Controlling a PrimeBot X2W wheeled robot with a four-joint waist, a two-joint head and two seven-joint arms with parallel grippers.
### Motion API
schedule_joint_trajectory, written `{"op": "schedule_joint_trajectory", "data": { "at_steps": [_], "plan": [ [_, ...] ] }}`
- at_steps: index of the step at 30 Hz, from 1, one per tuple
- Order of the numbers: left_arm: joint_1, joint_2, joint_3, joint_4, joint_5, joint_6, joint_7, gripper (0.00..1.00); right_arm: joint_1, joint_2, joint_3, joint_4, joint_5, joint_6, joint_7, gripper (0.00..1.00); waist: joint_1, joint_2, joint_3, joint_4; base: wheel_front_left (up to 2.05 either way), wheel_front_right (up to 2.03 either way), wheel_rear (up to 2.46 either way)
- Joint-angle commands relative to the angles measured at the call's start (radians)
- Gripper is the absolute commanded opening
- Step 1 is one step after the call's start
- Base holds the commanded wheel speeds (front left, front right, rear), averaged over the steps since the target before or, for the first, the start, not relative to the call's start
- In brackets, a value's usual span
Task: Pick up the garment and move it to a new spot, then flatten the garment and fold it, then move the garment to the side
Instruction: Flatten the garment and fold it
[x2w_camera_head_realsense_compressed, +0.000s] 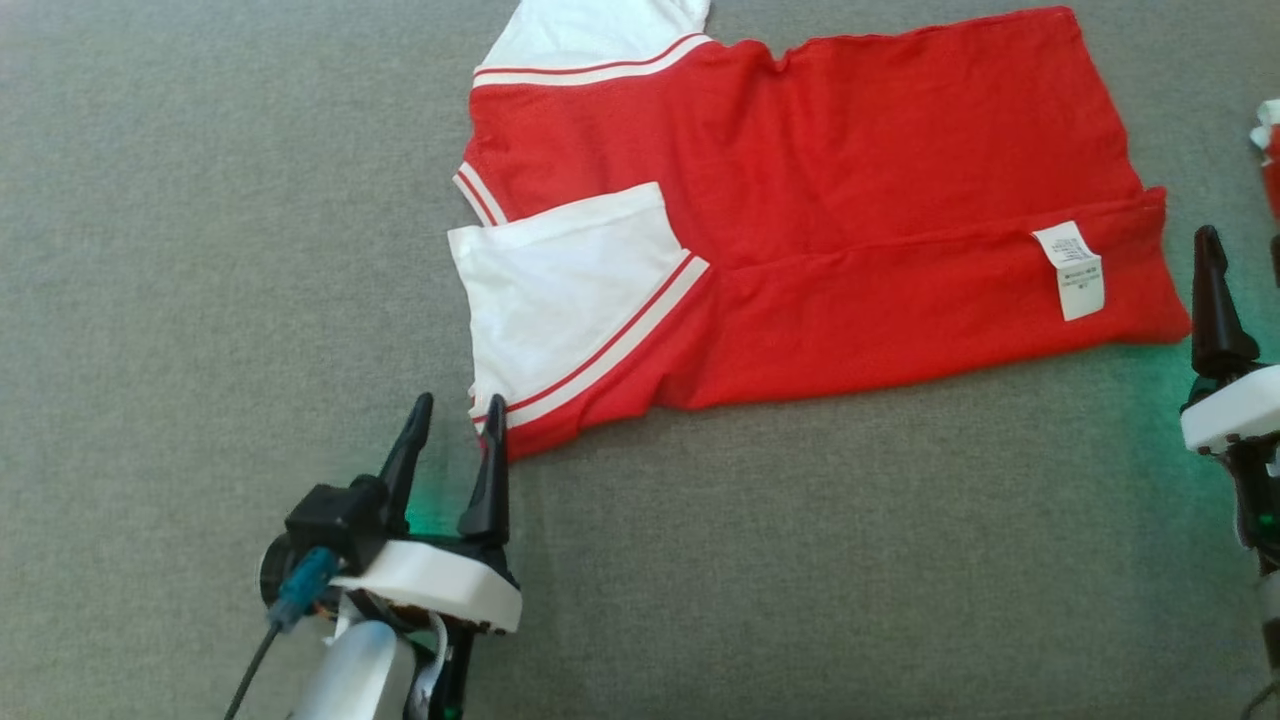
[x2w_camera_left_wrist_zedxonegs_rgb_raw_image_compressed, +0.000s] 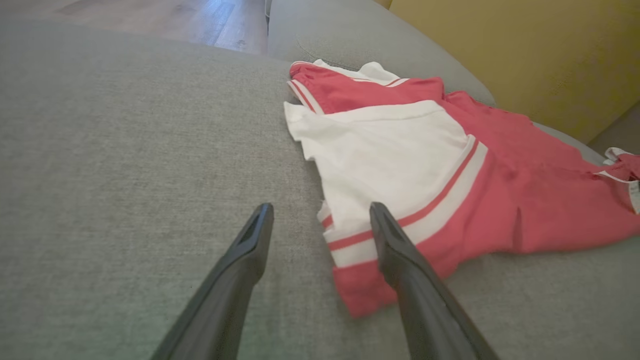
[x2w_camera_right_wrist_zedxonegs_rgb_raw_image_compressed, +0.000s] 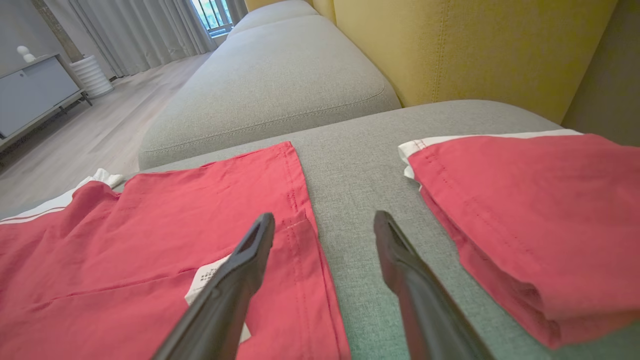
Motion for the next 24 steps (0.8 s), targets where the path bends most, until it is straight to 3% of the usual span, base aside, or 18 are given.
{"op": "schedule_joint_trajectory", "data": {
  "at_steps": [1, 10, 11, 12, 13, 14, 16, 17, 24],
  "plan": [
    [0.016, 0.0, 0.022, -0.04, -0.004, 0.007, 0.001, 1.0, 0.006, -0.023, 0.016, -0.024, 0.007, 0.007, -0.015, 1.0, 0.0001, 0.0, -0.001, -0.005, 0.0, 0.0, 0.0],
    [0.067, 0.019, -0.014, -0.059, -0.01, 0.011, 0.094, 1.0, 0.001, -0.027, 0.027, -0.012, 0.008, 0.007, -0.026, 1.0, 0.0001, 0.0, 0.0, -0.015, 0.0, 0.0, 0.0],
    [0.067, 0.021, -0.018, -0.058, -0.011, 0.01, 0.104, 0.93, 0.001, -0.027, 0.027, -0.011, 0.008, 0.007, -0.026, 1.0, 0.0001, 0.0, 0.001, -0.013, 0.0, 0.0, 0.0],
    [0.063, 0.023, -0.02, -0.055, -0.014, 0.007, 0.11, 0.47, -0.001, -0.026, 0.028, -0.008, 0.006, 0.007, -0.026, 1.0, 0.0001, 0.0, 0.003, -0.011, 0.0, 0.0, 0.0],
    [0.059, 0.027, -0.02, -0.049, -0.012, 0.008, 0.112, 0.39, -0.002, -0.025, 0.028, -0.006, 0.005, 0.007, -0.026, 1.0, 0.0001, 0.0, 0.003, -0.01, 0.0, 0.0, 0.0],
    [0.059, 0.027, -0.02, -0.049, -0.012, 0.008, 0.112, 0.39, -0.002, -0.025, 0.028, -0.006, 0.005, 0.007, -0.026, 1.0, 0.0001, 0.0, 0.003, -0.01, 0.0, 0.0, 0.0],
    [0.054, 0.031, -0.019, -0.036, -0.014, 0.009, 0.113, 0.08, -0.004, -0.024, 0.031, -0.002, 0.004, 0.007, -0.025, 1.0, 0.0001, 0.0, 0.005, -0.009, 0.0, 0.0, 0.0],
    [0.051, 0.033, -0.02, -0.028, -0.014, 0.008, 0.118, 0.0, -0.005, -0.023, 0.032, 0.0, 0.004, 0.007, -0.024, 1.0, 0.0001, 0.0, 0.006, -0.008, 0.0, 0.0, 0.0],
    [0.043, 0.043, -0.023, -0.023, -0.021, -0.006, 0.106, 0.0, -0.008, -0.02, 0.037, 0.035, 0.011, 0.007, 0.0, 1.0, 0.0001, 0.0, 0.006, -0.001, 0.0, 0.0, 0.0]
  ]
}}
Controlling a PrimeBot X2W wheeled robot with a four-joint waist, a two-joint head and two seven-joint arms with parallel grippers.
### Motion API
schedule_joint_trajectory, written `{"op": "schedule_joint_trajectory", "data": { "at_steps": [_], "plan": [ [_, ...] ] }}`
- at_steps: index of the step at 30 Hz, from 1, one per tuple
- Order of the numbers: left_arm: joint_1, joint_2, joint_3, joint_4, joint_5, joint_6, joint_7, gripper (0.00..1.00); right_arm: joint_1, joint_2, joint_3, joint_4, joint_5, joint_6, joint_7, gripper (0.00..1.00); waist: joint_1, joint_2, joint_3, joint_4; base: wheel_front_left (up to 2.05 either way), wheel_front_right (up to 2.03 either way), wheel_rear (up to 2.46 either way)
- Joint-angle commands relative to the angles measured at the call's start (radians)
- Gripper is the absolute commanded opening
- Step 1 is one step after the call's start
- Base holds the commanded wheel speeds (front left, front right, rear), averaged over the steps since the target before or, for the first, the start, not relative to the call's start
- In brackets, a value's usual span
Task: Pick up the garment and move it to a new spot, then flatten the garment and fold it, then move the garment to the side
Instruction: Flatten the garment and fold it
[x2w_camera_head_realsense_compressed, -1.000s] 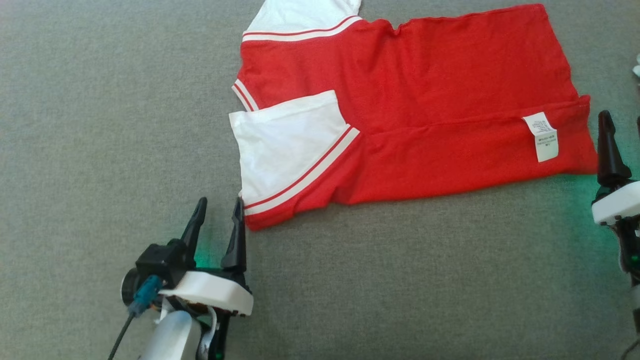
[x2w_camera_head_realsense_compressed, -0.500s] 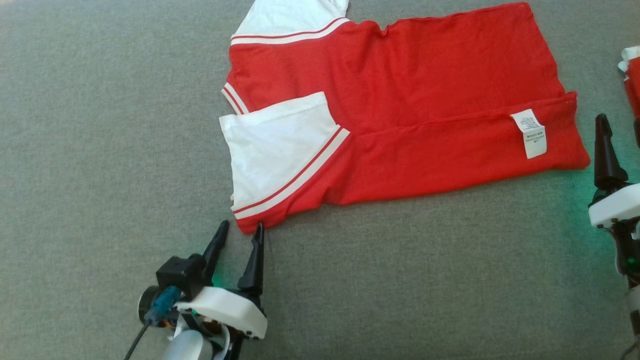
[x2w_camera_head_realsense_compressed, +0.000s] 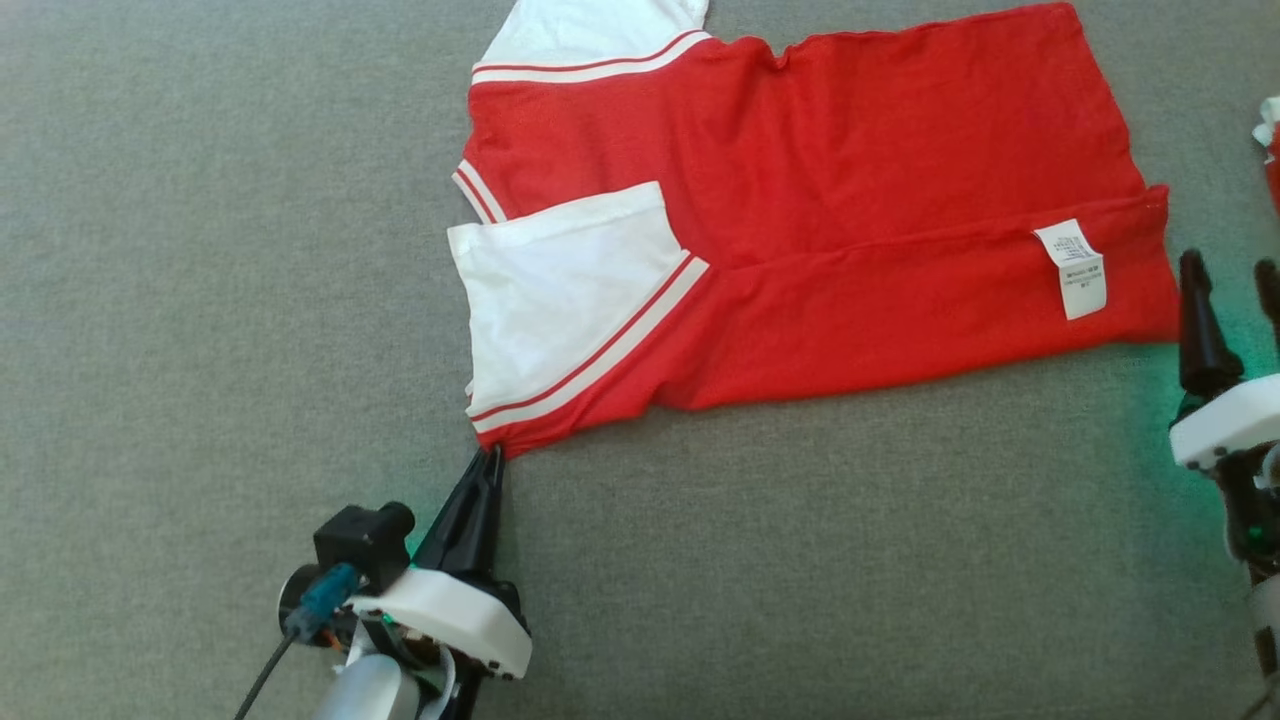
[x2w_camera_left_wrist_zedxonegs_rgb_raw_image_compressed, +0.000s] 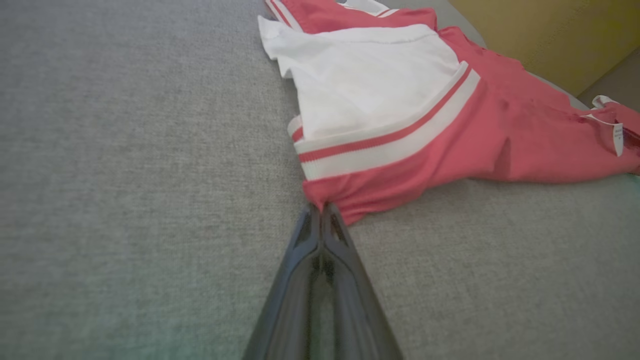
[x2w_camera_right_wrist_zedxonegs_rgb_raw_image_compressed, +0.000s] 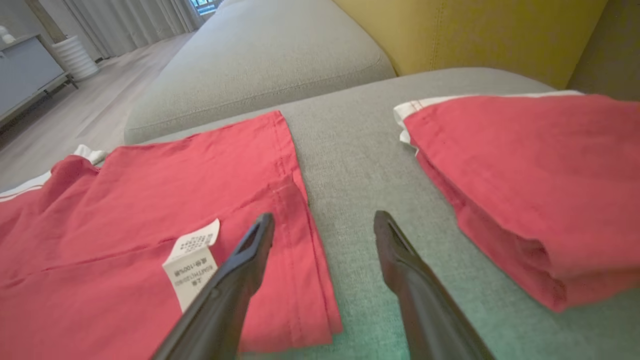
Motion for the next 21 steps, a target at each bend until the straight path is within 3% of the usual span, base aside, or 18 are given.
{"op": "schedule_joint_trajectory", "data": {
  "at_steps": [1, 11, 12, 14, 21],
  "plan": [
    [-0.01, 0.021, 0.019, -0.008, 0.002, 0.004, -0.003, 0.0, -0.004, -0.02, 0.018, -0.017, 0.011, 0.007, 0.007, 1.0, 0.0, 0.0, -0.001, 0.002, 0.0, 0.0, 0.0],
    [-0.038, 0.037, 0.016, -0.025, 0.0, -0.003, -0.01, 0.0, -0.009, -0.007, 0.046, 0.086, 0.042, 0.007, 0.073, 1.0, 0.0, 0.0, 0.01, 0.031, 0.0, 0.0, 0.0],
    [-0.041, 0.038, 0.017, -0.026, 0.0, -0.003, -0.013, 0.0, -0.009, -0.008, 0.054, 0.089, 0.047, 0.007, 0.078, 0.75, 0.0, 0.0, 0.012, 0.031, 0.0, 0.0, 0.0],
    [-0.044, 0.04, 0.017, -0.026, 0.0, -0.002, -0.02, 0.0, -0.007, -0.015, 0.061, 0.093, 0.058, 0.007, 0.076, 0.0, 0.0, 0.0, 0.011, 0.034, 0.0, 0.0, 0.0],
    [-0.022, 0.064, 0.028, -0.037, 0.0, 0.007, -0.043, 0.0, 0.031, -0.045, 0.071, 0.082, 0.099, 0.007, 0.059, 0.0, 0.0, 0.0, -0.034, 0.034, 0.0, 0.0, 0.0]
  ]
}}
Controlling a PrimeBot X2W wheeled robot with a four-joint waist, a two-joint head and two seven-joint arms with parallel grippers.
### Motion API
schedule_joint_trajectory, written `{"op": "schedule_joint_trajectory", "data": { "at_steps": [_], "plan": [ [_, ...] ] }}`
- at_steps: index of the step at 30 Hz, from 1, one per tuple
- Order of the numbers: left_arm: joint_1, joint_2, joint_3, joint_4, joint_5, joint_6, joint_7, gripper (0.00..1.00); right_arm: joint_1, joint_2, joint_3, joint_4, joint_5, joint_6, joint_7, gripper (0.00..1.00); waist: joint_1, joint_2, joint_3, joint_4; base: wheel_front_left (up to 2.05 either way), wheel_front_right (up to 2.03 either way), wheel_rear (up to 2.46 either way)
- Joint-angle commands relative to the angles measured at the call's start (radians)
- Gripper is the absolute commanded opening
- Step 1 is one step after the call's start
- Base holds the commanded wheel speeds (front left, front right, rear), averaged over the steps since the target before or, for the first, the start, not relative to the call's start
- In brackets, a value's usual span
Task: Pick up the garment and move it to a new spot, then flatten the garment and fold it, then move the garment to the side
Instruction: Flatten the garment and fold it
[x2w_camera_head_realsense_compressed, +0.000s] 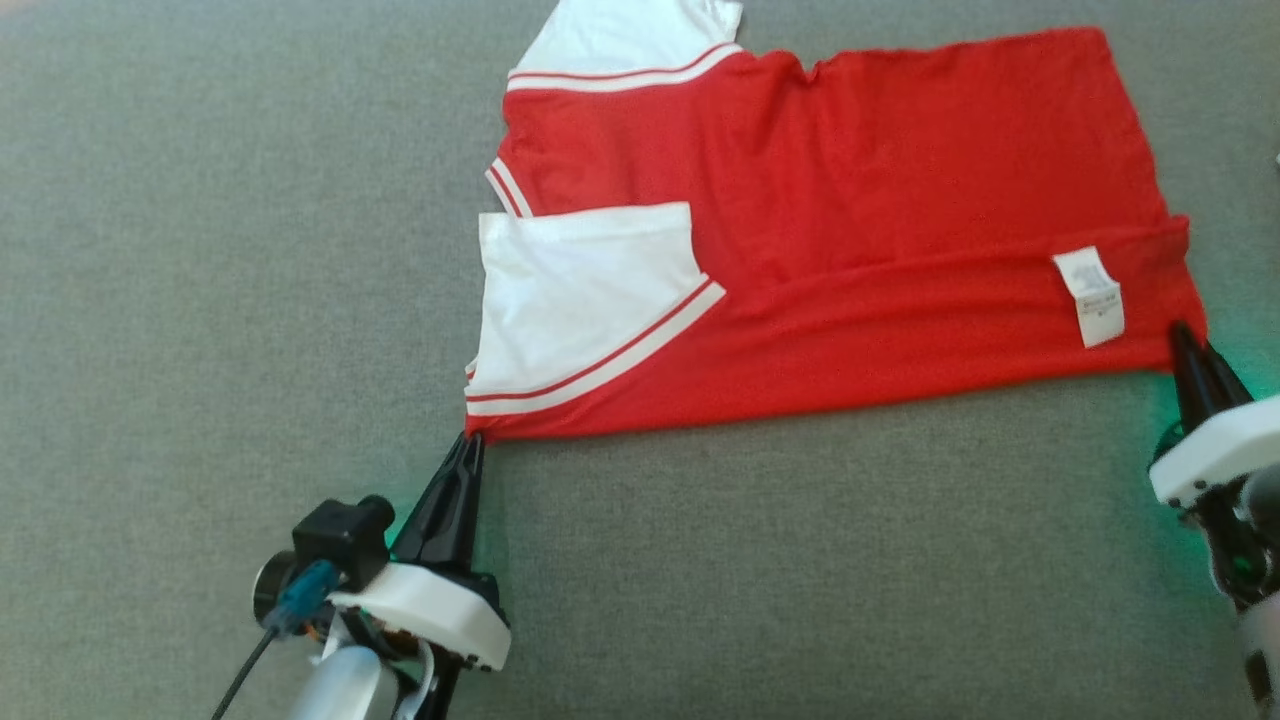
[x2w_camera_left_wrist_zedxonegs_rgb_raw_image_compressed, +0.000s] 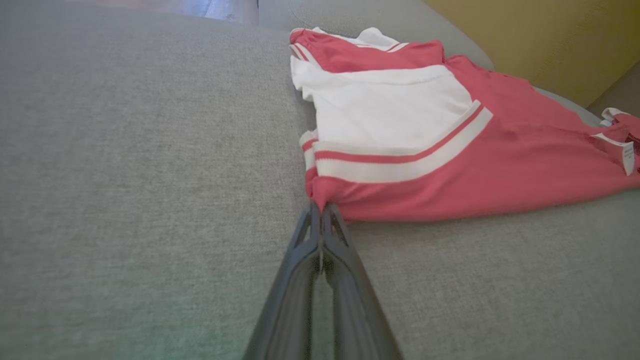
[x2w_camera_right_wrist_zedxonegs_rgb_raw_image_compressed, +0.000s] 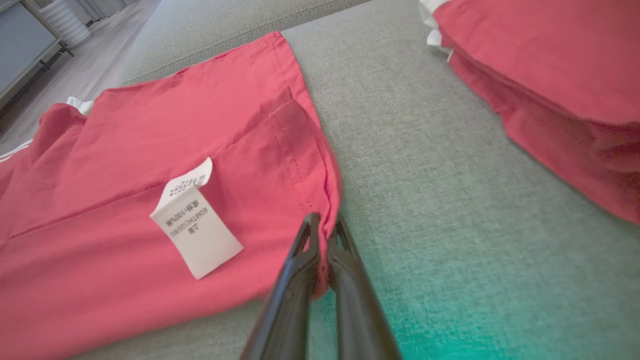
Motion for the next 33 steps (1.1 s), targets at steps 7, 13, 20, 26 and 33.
{"op": "schedule_joint_trajectory", "data": {
  "at_steps": [7, 13, 20, 26, 33],
  "plan": [
    [0.071, 0.053, 0.042, -0.083, -0.011, 0.016, 0.014, 0.0, 0.112, -0.067, 0.019, -0.06, 0.039, 0.007, -0.012, 0.0, -0.0001, 0.0, -0.087, -0.002, 0.0, 0.0, 0.0],
    [0.146, 0.06, 0.026, -0.134, -0.012, 0.034, 0.034, 0.0, 0.198, -0.078, 0.014, -0.094, 0.053, 0.007, -0.01, 0.0, -0.0001, 0.0, -0.133, 0.004, 0.0, 0.0, 0.0],
    [0.24, 0.062, 0.0, -0.187, -0.018, 0.049, 0.053, 0.0, 0.338, -0.078, -0.03, -0.156, 0.06, 0.007, -0.003, 0.0, -0.0001, 0.0, -0.176, 0.016, 0.0, 0.0, 0.0],
    [0.305, 0.072, -0.02, -0.232, -0.021, 0.065, 0.088, 0.0, 0.408, -0.068, -0.071, -0.214, 0.025, 0.007, 0.016, 0.0, -0.0001, 0.0, -0.191, 0.006, 0.0, 0.0, 0.0],
    [0.322, 0.069, -0.04, -0.267, -0.032, 0.077, 0.139, 0.0, 0.417, -0.042, -0.115, -0.233, -0.016, 0.007, 0.06, 0.03, -0.0001, 0.0, -0.19, 0.001, 0.0, 0.0, 0.0]
  ]
}}
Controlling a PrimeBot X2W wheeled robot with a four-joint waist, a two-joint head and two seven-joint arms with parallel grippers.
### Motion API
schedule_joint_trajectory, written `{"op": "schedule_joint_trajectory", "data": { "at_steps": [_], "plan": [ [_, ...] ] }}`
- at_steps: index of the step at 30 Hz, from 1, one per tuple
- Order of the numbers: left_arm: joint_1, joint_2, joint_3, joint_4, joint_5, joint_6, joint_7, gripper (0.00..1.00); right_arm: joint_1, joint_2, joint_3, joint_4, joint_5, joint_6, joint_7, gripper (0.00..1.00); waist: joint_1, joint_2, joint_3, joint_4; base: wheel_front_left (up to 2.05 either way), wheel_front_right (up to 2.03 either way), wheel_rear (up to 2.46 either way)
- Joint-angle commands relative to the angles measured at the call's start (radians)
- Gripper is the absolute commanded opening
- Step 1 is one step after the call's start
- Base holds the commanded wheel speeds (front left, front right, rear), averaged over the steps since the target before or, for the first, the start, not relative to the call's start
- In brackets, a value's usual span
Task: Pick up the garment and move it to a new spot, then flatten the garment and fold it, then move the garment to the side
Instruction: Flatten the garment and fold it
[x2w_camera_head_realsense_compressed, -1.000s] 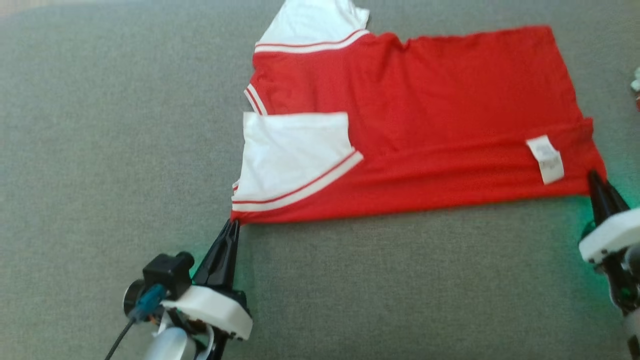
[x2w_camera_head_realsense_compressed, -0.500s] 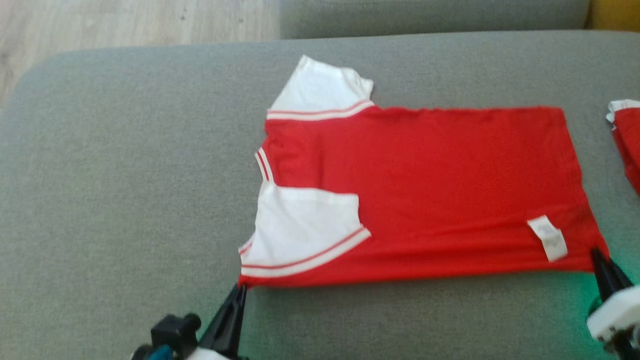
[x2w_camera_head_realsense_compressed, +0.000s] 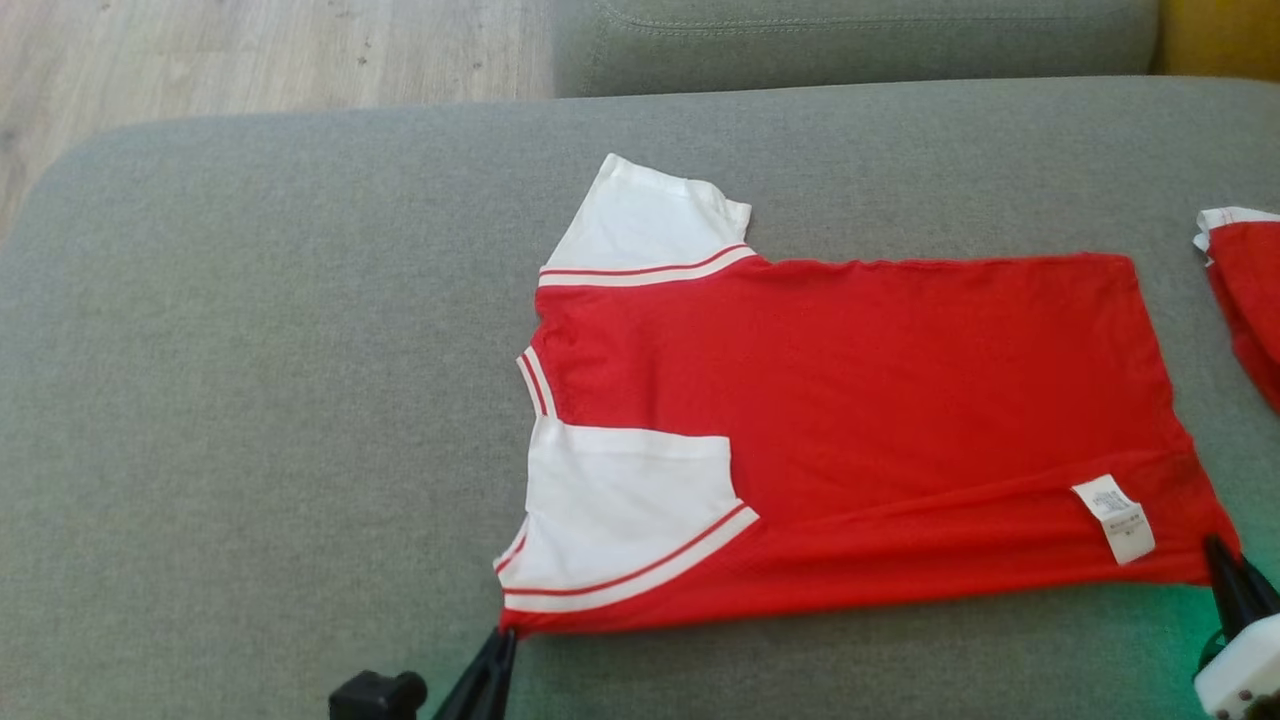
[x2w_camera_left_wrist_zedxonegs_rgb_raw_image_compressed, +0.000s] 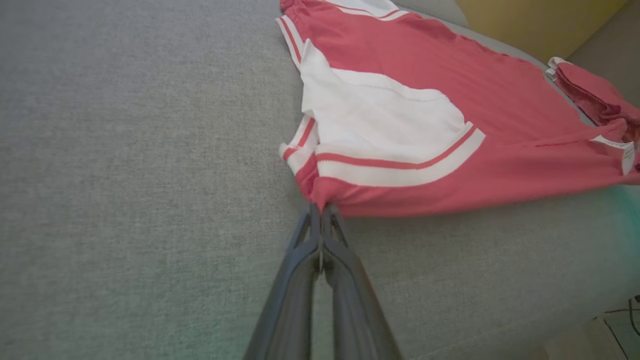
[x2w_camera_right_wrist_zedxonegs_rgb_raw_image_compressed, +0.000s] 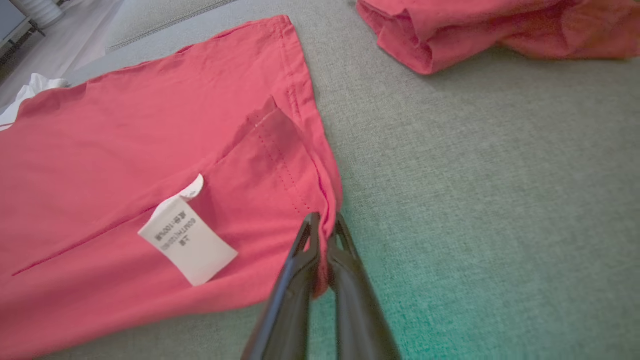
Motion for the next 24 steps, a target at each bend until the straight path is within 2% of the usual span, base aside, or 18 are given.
{"op": "schedule_joint_trajectory", "data": {
  "at_steps": [1, 2, 3, 4, 10, 15, 19, 24],
  "plan": [
    [-0.02, 0.005, 0.025, -0.035, 0.0, 0.01, 0.002, 0.0, -0.003, -0.026, -0.009, -0.02, -0.012, 0.007, 0.003, 0.28, 0.0001, 0.0, 0.0, 0.0, 0.0, 0.0, 0.0],
    [-0.02, 0.005, 0.022, -0.035, 0.0, 0.013, 0.008, 0.04, -0.005, -0.019, -0.018, -0.019, -0.02, 0.007, 0.004, 1.0, 0.0001, 0.0, 0.0, -0.001, 0.0, 0.0, 0.0],
    [-0.021, 0.004, 0.019, -0.034, 0.0, 0.015, 0.017, 0.37, -0.007, -0.012, -0.025, -0.019, -0.026, 0.007, 0.004, 1.0, 0.0001, 0.0, 0.0, -0.001, 0.0, 0.0, 0.0],
    [-0.022, 0.006, 0.016, -0.034, 0.003, 0.019, 0.025, 1.0, -0.01, -0.006, -0.03, -0.02, -0.033, 0.007, 0.005, 1.0, 0.0001, 0.0, -0.001, -0.002, 0.0, 0.0, 0.0],
    [-0.054, 0.024, 0.0, -0.08, 0.025, 0.021, 0.064, 1.0, -0.021, 0.02, -0.05, -0.064, -0.081, 0.007, -0.008, 1.0, 0.0001, 0.0, -0.005, -0.019, 0.0, 0.0, 0.0],
    [-0.211, 0.053, 0.02, -0.13, 0.054, -0.003, 0.091, 1.0, -0.04, 0.048, -0.067, -0.128, -0.116, 0.007, -0.022, 1.0, 0.0001, 0.0, 0.027, -0.033, 0.0, 0.0, 0.0],
    [-0.422, 0.072, 0.036, -0.139, 0.055, -0.06, 0.145, 1.0, -0.075, 0.079, -0.05, -0.168, -0.136, 0.007, -0.016, 1.0, 0.0001, 0.0, 0.087, -0.054, 0.0, 0.0, 0.0],
    [-0.706, 0.105, 0.036, -0.072, 0.052, -0.126, 0.248, 1.0, -0.133, 0.093, 0.023, -0.227, -0.11, 0.007, -0.015, 1.0, 0.0001, 0.0, 0.173, -0.091, 0.0, 0.0, 0.0]
  ]
}}
